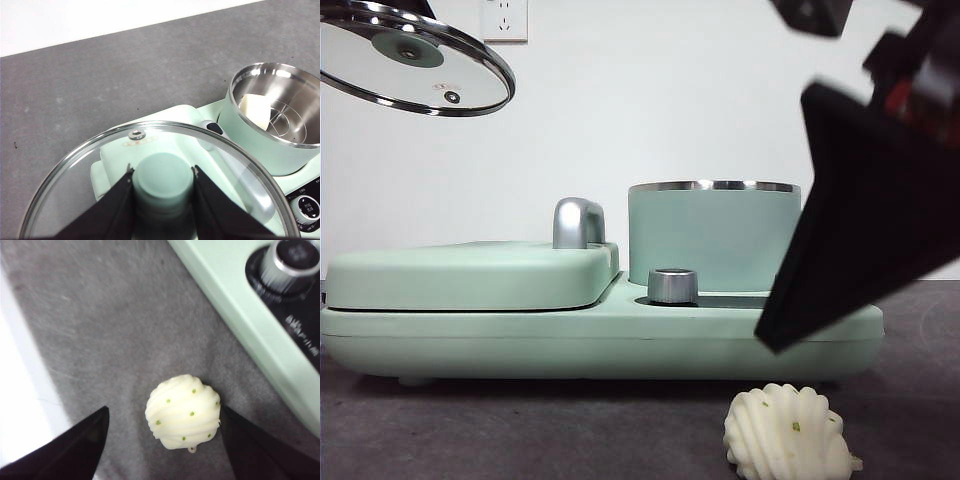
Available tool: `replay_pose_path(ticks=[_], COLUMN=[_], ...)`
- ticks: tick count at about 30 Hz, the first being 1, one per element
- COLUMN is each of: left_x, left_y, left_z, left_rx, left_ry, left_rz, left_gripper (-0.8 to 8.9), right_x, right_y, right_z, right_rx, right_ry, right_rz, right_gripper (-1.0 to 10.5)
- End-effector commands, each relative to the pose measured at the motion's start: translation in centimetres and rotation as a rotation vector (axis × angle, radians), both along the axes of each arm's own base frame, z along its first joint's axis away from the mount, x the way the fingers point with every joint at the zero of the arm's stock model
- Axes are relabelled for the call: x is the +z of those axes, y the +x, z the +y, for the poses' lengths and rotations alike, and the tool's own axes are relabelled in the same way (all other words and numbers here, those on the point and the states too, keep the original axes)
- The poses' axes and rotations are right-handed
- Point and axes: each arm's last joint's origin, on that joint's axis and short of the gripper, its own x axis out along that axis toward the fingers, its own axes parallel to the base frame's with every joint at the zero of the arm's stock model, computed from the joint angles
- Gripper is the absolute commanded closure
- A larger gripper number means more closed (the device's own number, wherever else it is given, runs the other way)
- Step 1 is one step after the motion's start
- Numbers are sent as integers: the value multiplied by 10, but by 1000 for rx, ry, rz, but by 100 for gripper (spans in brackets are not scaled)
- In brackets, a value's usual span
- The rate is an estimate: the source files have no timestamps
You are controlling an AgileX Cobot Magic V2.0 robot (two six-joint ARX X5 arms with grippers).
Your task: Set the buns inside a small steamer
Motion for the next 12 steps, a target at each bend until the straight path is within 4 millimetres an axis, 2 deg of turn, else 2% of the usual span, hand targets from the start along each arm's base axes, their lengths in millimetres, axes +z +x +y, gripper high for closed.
replay_pose_path(ticks=[1, 7, 12], left_x=[8, 8, 8], left_y=[0, 0, 0], left_z=[0, 0, 0], left_rx=[-5, -5, -5], left_ry=[-13, -13, -13], left_rz=[-43, -43, -43], left_gripper=[803, 803, 803], right_x=[-8, -23, -29], right_y=[2, 7, 11], right_z=[6, 12, 18], right_rx=[-11, -14, -18], right_ry=[-33, -102, -94], right_rz=[21, 59, 56], right_gripper=[594, 585, 586])
